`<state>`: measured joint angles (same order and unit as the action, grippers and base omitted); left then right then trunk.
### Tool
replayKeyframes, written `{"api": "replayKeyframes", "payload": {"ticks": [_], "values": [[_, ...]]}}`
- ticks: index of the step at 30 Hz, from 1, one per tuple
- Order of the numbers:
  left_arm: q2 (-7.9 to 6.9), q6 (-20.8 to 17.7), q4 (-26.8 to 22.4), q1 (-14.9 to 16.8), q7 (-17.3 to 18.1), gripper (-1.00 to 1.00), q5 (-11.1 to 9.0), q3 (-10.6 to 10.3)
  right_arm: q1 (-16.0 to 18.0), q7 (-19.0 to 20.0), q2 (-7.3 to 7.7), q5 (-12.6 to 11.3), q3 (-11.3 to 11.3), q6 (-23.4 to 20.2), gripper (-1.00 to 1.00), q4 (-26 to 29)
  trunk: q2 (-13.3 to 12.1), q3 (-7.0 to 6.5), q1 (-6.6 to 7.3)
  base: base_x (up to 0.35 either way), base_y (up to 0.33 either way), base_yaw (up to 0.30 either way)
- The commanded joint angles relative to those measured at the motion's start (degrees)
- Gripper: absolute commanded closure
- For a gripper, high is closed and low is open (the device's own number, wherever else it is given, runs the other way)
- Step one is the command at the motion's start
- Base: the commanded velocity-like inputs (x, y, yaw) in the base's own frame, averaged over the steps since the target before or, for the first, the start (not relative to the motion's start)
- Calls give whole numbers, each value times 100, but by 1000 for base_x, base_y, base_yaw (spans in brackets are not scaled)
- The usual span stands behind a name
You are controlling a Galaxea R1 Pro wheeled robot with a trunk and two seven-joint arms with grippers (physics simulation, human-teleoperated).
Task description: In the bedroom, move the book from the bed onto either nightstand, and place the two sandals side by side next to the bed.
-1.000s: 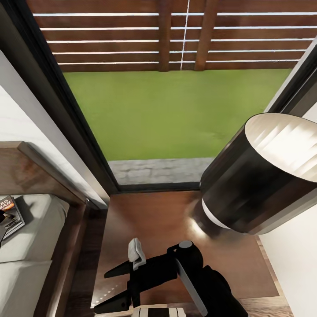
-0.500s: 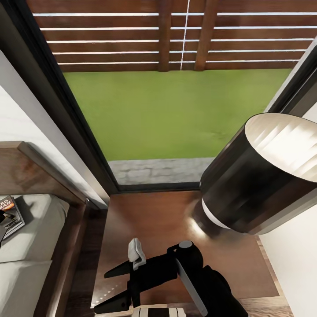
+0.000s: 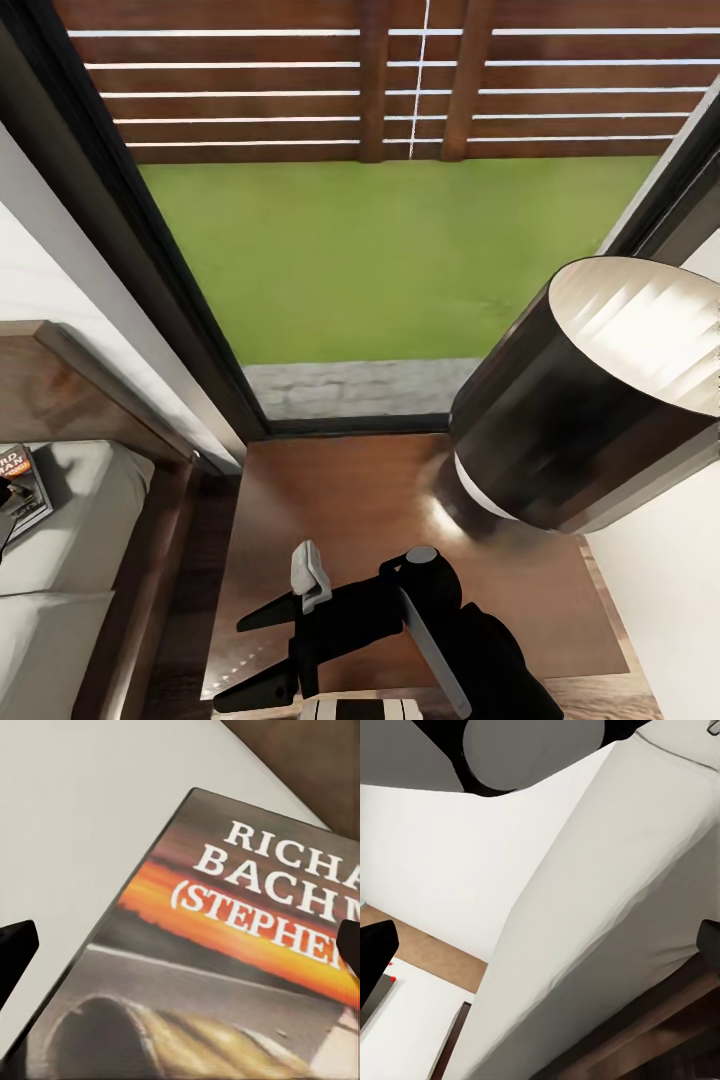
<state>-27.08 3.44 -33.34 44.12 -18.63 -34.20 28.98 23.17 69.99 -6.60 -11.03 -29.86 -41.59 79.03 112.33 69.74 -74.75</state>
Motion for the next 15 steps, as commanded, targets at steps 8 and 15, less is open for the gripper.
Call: {"api": "replayKeyframes", "payload": {"ticks": [8,15], "values": [[1,32,206,-3,-9,-100,-122,-24,2,-3,0,-30,-2,-42,-100,0,1,4,0,0,-6,0],[1,34,207,-1,-4,-100,-122,-24,3,-3,0,-30,-2,-42,-100,-2,1,4,0,0,0,0]]}}
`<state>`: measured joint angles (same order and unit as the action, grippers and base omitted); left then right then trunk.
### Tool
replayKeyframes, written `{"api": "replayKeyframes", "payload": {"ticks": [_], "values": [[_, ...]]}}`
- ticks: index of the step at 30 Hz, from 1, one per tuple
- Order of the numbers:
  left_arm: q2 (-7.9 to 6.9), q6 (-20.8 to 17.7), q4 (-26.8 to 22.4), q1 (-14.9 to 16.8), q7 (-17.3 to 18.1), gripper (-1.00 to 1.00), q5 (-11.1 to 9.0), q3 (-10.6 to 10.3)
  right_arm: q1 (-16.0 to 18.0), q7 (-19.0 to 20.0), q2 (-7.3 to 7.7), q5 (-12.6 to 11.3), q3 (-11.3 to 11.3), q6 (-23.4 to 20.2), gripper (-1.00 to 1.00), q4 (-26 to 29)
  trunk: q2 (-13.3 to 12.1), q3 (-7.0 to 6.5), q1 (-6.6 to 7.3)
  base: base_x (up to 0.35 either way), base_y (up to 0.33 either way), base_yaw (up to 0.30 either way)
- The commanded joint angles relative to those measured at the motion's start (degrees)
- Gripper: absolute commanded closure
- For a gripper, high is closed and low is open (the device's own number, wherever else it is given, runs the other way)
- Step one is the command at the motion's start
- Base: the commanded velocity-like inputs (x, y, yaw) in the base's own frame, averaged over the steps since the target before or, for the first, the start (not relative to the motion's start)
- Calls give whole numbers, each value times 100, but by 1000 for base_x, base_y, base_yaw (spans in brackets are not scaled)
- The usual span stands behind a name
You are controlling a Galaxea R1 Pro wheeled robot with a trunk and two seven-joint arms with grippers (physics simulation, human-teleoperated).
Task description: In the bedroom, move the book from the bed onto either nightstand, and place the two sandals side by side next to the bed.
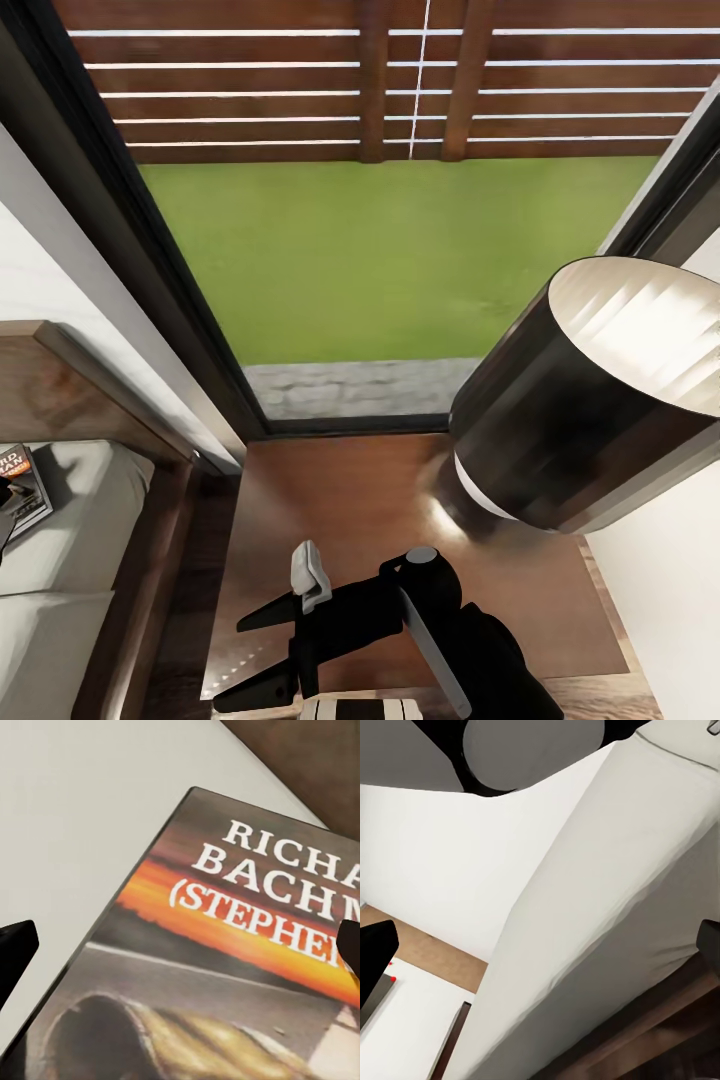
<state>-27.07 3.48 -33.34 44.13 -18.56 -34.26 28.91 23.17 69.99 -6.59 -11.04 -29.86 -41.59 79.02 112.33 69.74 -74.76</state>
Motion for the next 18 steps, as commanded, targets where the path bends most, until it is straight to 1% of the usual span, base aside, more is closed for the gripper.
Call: {"api": "replayKeyframes", "payload": {"ticks": [1,18], "values": [[0,30,206,-1,-10,-100,-116,-16,3,-3,0,-30,-2,-42,-100,-1,1,4,0,0,0,0],[3,30,214,-2,-7,-100,-116,-16,3,-3,0,-30,-2,-42,-100,-1,1,4,0,0,0,0]]}}
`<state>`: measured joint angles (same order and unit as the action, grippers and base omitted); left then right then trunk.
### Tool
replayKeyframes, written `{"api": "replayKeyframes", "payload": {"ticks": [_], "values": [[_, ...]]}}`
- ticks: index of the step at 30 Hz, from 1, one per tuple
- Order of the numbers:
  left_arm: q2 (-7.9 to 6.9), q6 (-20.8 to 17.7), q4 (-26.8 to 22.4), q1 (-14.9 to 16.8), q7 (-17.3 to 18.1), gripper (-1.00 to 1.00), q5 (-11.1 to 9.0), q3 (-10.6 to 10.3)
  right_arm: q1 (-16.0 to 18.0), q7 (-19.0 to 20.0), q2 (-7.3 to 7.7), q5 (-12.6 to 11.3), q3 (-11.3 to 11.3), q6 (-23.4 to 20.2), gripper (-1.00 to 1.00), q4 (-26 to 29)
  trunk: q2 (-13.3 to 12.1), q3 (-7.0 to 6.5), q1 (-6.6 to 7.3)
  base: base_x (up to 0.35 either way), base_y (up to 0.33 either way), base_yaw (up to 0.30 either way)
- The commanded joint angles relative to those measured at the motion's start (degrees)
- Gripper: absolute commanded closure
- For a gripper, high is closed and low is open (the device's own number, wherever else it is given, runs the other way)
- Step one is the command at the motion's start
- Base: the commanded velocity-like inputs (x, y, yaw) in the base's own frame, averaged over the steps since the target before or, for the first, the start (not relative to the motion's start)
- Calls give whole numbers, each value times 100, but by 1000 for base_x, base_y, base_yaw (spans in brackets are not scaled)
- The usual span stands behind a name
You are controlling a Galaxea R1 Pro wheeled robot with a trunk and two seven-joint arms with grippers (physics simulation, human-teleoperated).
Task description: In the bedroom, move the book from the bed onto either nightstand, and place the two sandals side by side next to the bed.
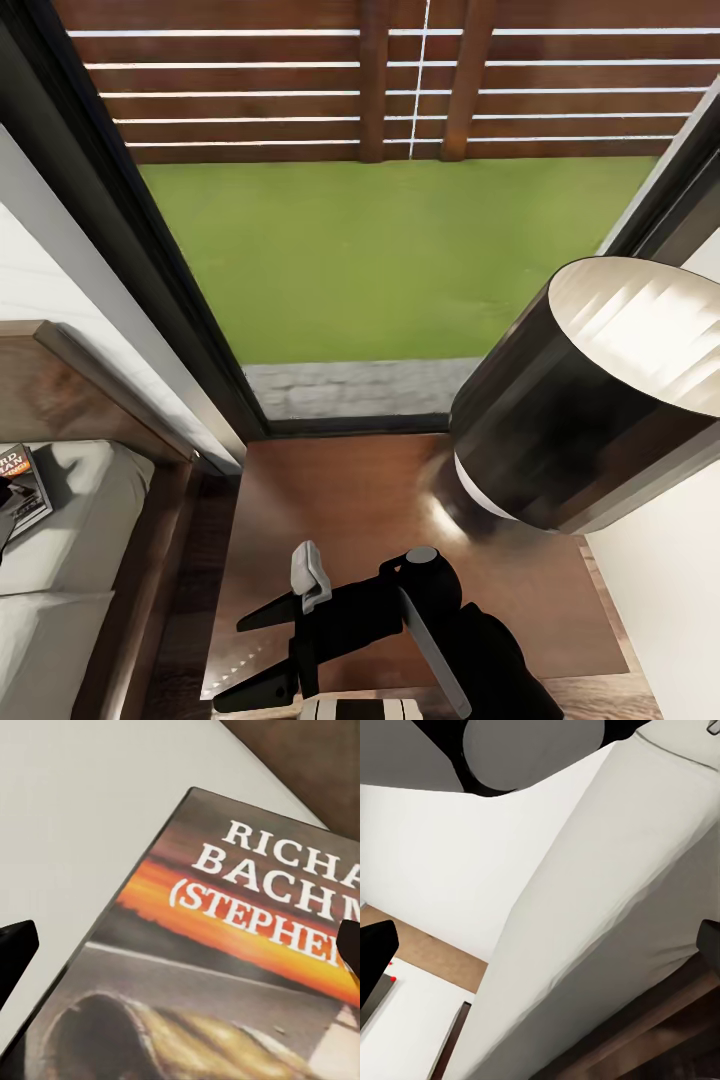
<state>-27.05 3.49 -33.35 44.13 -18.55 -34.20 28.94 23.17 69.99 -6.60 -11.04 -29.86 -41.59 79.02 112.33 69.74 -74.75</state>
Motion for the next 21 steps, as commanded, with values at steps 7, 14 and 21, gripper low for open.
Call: {"api": "replayKeyframes", "payload": {"ticks": [7,14,21], "values": [[31,29,214,-5,-11,-100,-122,-20,3,-3,0,-30,-2,-42,-100,1,1,4,0,0,-31,0],[33,29,200,-3,-11,-100,-122,-20,3,-3,0,-30,-2,-42,-100,0,1,4,0,0,-50,0],[33,29,197,-3,-12,-100,-122,-20,3,-3,0,-30,-2,-42,-100,-1,1,4,0,0,-3,0]]}}
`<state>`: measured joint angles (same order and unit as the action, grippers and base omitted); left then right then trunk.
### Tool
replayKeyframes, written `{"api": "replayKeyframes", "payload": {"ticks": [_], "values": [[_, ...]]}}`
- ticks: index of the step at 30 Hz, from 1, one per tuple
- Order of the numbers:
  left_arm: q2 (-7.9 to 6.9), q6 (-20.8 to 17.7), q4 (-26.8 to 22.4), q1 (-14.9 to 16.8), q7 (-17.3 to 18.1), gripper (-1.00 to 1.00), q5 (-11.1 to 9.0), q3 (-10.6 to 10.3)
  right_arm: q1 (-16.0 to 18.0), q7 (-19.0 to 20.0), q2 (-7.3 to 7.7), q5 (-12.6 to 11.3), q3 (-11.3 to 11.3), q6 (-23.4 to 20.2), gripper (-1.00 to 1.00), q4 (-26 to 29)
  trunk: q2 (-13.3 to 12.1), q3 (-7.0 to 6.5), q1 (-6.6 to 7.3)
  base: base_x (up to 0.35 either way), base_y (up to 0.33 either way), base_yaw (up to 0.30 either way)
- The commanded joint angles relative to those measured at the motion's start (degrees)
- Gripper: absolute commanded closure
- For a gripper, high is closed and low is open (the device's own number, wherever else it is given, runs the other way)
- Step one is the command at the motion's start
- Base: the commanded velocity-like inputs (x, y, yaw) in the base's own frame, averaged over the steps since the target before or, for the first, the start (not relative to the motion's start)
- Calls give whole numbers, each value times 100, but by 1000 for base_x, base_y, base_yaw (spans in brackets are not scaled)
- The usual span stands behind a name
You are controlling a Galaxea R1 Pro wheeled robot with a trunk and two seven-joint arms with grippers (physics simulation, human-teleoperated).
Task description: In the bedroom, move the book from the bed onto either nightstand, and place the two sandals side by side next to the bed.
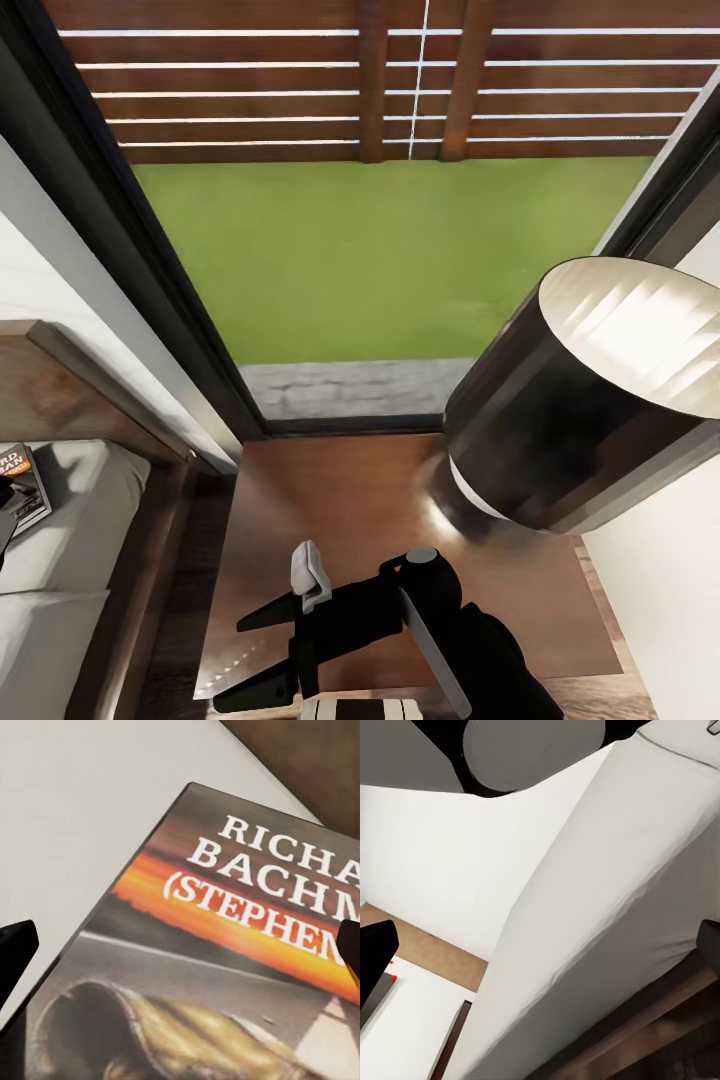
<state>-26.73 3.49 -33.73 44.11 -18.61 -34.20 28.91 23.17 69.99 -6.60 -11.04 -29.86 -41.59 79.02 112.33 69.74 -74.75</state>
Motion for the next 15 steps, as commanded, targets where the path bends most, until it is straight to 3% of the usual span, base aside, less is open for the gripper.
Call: {"api": "replayKeyframes", "payload": {"ticks": [1,15], "values": [[1,29,234,-1,-7,-100,-122,-16,3,-3,0,-30,-2,-42,-100,-1,1,4,0,0,0,0],[1,29,234,-2,-4,-100,-122,-17,1,-3,0,-30,-2,-42,-100,-1,1,4,0,-4,-4,0]]}}
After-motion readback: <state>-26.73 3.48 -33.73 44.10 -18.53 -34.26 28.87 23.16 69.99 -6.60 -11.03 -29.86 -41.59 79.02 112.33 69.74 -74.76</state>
